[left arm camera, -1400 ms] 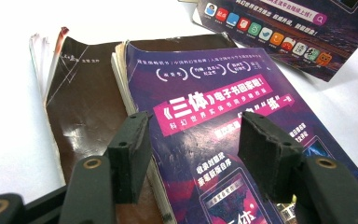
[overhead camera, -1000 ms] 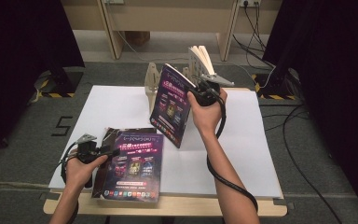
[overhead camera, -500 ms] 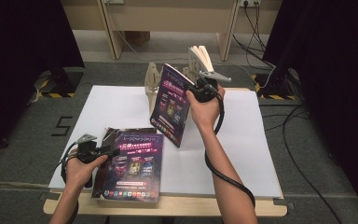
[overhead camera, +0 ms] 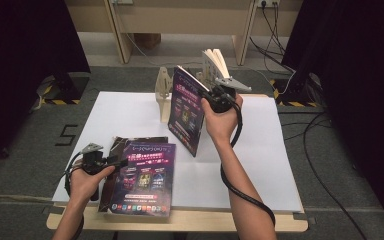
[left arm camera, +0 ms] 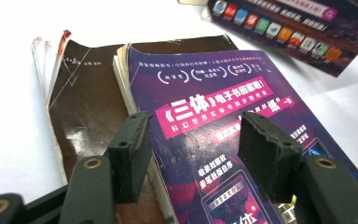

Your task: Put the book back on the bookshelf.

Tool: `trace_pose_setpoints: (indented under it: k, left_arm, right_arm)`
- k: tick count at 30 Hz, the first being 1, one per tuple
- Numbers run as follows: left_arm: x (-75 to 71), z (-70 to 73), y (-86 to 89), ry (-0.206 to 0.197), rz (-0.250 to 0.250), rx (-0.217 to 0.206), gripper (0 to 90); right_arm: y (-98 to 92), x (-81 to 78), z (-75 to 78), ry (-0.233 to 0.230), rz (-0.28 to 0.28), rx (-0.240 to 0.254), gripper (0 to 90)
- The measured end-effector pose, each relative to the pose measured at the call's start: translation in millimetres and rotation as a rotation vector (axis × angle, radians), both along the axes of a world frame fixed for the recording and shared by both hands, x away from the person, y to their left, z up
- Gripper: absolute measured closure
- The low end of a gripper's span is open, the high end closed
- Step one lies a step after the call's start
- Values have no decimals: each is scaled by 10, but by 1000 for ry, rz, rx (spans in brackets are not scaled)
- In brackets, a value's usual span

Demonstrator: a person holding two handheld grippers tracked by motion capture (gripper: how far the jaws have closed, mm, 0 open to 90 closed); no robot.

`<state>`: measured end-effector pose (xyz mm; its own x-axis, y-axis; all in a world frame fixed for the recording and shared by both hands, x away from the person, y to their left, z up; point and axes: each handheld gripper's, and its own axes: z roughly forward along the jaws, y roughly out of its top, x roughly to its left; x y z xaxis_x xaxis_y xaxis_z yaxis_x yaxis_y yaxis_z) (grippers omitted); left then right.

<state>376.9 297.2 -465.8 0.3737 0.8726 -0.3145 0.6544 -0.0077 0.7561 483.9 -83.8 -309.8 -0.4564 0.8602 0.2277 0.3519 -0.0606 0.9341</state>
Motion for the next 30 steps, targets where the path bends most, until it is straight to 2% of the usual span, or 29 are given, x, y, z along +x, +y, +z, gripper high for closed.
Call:
trace_pose_setpoints:
  k: [2,5,15,30]
  left_arm:
    - [-1,1,-2,-1,-2,1,430]
    - [-2,3,-3,-3,-1,0,430]
    - [2,-5,-3,0,-1,3,430]
    - [0,2,29,-5,0,-4,430]
  right_arm:
    - [-3,-32,26,-15,-4,10,847]
    - [-14,-80,70,-41,-27,-2,848]
    - [-21,-86,72,-95,-62,-9,848]
    - [127,96,87,-149,-96,-31,848]
